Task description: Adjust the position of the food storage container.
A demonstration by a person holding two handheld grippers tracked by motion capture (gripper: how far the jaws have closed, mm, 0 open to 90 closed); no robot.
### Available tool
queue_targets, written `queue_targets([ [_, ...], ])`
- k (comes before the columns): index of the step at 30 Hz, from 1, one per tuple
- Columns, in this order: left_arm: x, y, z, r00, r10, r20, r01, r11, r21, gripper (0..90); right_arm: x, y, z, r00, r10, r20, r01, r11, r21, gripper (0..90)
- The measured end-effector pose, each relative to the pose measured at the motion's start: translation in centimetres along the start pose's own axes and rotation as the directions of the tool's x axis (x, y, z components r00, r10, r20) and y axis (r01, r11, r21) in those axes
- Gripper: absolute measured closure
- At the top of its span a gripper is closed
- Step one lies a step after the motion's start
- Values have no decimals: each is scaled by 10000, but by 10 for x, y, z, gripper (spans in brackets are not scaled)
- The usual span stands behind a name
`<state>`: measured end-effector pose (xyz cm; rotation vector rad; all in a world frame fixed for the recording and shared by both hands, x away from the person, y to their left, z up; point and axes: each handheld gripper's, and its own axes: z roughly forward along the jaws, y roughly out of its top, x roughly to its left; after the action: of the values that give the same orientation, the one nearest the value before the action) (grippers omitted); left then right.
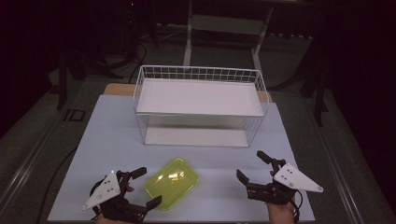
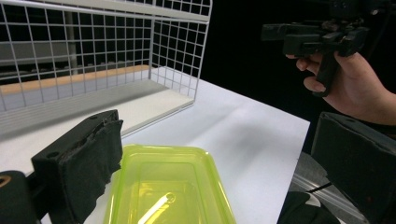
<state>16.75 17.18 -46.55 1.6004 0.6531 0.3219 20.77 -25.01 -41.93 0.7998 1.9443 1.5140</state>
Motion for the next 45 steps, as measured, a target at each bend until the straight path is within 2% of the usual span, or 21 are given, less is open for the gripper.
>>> queue_targets([
  [6,-2,-3,5,9992,-313,242,305,9991,302,54,0,1,2,9999,59,-123,-60,10000,-78,118],
  [10,-11,-15,12,9983,-430,406,391,9948,936,71,0,2,4,9994,-8,-333,9,10000,46,118],
  [14,-19,-21,16,9993,-372,12,367,9900,1358,195,1,2,6,9993,-12,-380,14,10000,50,118],
  [16,-20,-22,17,9996,-272,59,260,9883,1501,362,1,2,7,9992,-17,-409,20,10000,61,118],
  [17,-22,-24,19,9999,-49,148,22,9834,1815,362,1,2,7,9992,-7,-404,9,10000,39,118],
  [18,-22,-25,20,9998,19,184,-56,9788,2049,544,1,2,7,9991,19,-412,-17,10000,57,118],
  [19,-22,-26,21,9998,-45,216,-3,9762,2170,624,1,2,7,9992,19,-401,-17,10000,70,118],
  [21,-23,-28,24,9995,-65,320,-15,9692,2461,752,0,2,7,9991,52,-427,-49,10000,75,118],
  [22,-23,-28,24,9995,-65,320,-15,9692,2461,816,0,2,7,9991,52,-427,-49,10000,75,118],
  [23,-26,-30,27,9985,8,548,-158,9614,2745,816,0,2,7,9991,66,-423,-62,9999,89,118],
  [24,-28,-31,29,9977,6,683,-204,9572,2886,899,0,1,7,9990,101,-431,-97,9999,91,118],
  [28,-32,-37,38,9940,-118,1090,-265,9389,3433,900,-2,0,9,9984,219,-514,-211,9997,157,118],
  [30,-32,-41,42,9925,-98,1219,-371,9258,3762,900,-2,0,9,9981,249,-567,-237,9995,216,118],
  [32,-32,-46,46,9940,-70,1095,-383,9130,4061,900,-2,-1,10,9980,232,-590,-218,9995,246,118],
  [33,-30,-48,46,9942,-100,1071,-343,9142,4038,900,-1,-1,10,9979,231,-598,-216,9994,258,118],
  [35,-26,-49,46,9962,-39,866,-326,9088,4159,900,-1,-1,10,9979,220,-611,-203,9994,274,118],
  [38,-22,-50,44,9985,107,532,-323,9059,4222,900,-1,-1,10,9977,208,-640,-191,9994,275,118],
  [40,-18,-49,41,9992,124,381,-268,9143,4041,900,-1,-1,10,9973,244,-687,-226,9994,271,119],
  [41,-16,-49,40,9995,137,300,-246,9151,4025,900,-2,-1,10,9971,271,-705,-252,9993,279,118],
  [44,-9,-49,36,9991,412,65,-406,9246,3787,900,-2,-1,10,9967,289,-755,-268,9992,280,119],
  [45,-6,-50,34,9985,536,69,-526,9341,3532,900,-2,-1,10,9967,290,-762,-269,9992,283,119],
])
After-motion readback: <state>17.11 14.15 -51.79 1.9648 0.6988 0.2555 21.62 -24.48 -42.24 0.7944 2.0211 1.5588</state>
